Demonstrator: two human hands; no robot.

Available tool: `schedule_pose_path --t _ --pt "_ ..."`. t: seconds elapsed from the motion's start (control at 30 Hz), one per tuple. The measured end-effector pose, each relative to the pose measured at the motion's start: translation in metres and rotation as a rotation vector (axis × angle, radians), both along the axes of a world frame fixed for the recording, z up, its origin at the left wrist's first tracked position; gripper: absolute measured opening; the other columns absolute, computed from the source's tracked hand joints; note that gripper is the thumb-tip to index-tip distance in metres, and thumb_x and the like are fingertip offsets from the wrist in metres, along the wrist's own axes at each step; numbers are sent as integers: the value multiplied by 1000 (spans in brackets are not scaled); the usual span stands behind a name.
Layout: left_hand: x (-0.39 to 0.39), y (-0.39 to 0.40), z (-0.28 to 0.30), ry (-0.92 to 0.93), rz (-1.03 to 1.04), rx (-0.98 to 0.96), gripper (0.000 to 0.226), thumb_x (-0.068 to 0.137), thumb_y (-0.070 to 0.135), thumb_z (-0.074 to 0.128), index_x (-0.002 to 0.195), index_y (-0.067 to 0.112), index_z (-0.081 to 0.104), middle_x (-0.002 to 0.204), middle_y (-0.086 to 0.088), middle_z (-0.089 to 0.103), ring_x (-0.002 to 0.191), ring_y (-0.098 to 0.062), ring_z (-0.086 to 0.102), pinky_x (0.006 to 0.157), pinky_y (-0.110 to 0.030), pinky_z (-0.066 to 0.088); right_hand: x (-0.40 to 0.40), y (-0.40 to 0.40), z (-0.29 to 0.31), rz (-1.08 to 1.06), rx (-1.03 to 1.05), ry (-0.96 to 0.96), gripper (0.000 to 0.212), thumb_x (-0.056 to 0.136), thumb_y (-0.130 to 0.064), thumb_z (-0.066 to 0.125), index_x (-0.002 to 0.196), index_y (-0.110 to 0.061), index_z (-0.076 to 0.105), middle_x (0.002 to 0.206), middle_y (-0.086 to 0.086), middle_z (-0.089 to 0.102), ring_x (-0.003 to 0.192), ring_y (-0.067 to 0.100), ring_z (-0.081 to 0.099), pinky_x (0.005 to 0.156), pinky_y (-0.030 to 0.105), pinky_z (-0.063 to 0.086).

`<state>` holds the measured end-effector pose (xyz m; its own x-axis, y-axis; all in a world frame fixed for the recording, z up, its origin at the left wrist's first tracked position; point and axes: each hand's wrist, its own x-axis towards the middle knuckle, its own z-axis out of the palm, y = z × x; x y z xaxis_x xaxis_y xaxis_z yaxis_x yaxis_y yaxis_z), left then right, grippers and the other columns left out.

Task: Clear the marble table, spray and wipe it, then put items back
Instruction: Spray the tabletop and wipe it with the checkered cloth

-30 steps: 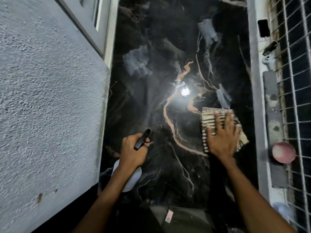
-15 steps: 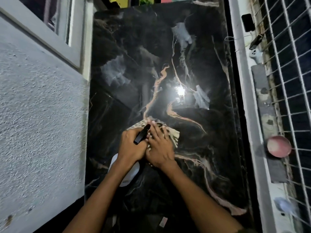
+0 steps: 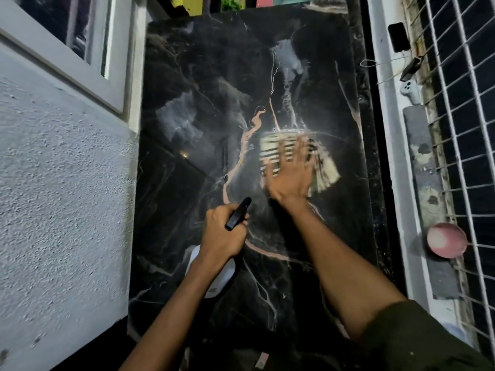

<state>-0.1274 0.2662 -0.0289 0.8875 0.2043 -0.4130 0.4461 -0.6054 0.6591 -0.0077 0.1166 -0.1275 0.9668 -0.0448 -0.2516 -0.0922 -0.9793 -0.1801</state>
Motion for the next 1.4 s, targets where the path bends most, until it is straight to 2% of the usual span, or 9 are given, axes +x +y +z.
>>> schedule_pose_path --t 0.13,0.23,0.33,0.47,0.63,0.87,0.97,1.17,1.4 --pt "-1 3 2 -11 -6 10 12 71 10 58 63 17 64 55 -8 62 50 -26 56 48 -43 41 -45 48 -8 351 117 -22 69 103 -59 25 164 -35 4 172 11 -10 159 26 -10 126 57 4" --pt "3 5 -1 3 16 15 12 73 12 59 61 10 62 54 -13 59 45 -18 47 47 -44 37 -71 18 -17 400 164 -61 67 102 -57 30 163 -38 8 173 6 -8 160 21 -6 128 52 6" --pt "12 2 -4 28 52 5 16 74 8 61 61 16 63 54 -10 63 45 -20 54 45 -38 40 -83 -34 -20 296 91 -51 66 102 -64 23 163 -40 9 173 3 -9 160 20 -5 127 54 8" --pt "25 -1 -7 23 89 -36 19 75 5 60 65 19 68 58 -7 69 54 -27 68 52 -48 55 -48 -97 -17 79 -25 -8 70 101 -69 15 163 -40 4 172 6 -11 160 23 -6 127 56 6" --pt "32 0 -7 -6 122 -72 19 75 4 59 66 18 67 58 -7 68 54 -28 69 53 -51 56 41 -62 -10 -162 -59 12 77 98 -72 10 163 -34 -3 171 14 -12 159 29 -9 125 59 4" --pt "31 7 -5 -36 118 3 18 74 1 63 68 15 71 60 -4 70 57 -20 67 52 -36 52 3 37 -12 282 78 -36 75 99 -71 16 164 -35 6 171 14 -10 159 29 -9 126 58 4" --pt "32 8 -8 -38 87 8 12 75 4 62 67 8 70 60 -10 69 59 -29 66 54 -44 50 -51 19 -21 358 145 -80 71 101 -65 27 163 -38 8 173 10 -6 160 26 -5 126 57 9" --pt "38 5 -12 -13 136 -16 20 75 2 63 68 18 72 60 -3 71 58 -21 69 55 -43 57 -73 -68 -23 220 10 -50 70 99 -70 21 162 -42 9 173 5 -5 160 23 2 126 57 8" --pt "41 15 -13 -30 167 -38 18 76 2 62 70 17 72 62 -2 71 60 -23 71 59 -46 59 79 -49 -6 -138 -49 7 83 91 -78 -1 163 -37 -1 171 14 -12 159 30 -10 123 64 3"
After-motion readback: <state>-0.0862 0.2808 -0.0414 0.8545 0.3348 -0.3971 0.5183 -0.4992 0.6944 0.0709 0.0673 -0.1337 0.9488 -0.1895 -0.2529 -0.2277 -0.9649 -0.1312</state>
